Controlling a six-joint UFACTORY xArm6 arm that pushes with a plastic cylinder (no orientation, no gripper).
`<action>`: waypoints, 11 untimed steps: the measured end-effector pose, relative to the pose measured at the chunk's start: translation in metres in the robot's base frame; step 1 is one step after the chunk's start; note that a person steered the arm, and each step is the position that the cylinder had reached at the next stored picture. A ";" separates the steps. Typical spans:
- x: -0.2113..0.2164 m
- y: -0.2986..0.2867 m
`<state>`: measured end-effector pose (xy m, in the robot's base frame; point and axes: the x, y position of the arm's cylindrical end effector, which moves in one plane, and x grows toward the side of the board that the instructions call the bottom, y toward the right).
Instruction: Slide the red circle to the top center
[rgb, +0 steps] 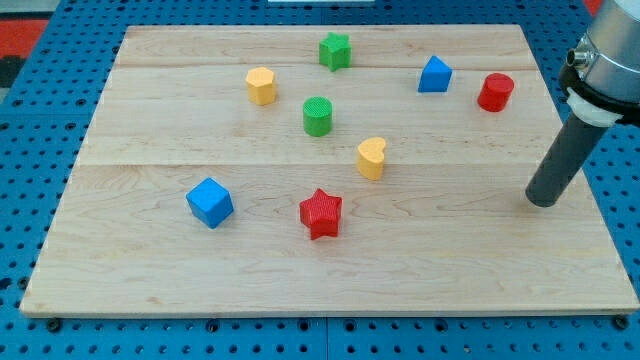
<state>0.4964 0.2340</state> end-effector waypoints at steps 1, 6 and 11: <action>-0.001 0.000; -0.140 0.019; -0.193 -0.025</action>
<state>0.3034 0.2087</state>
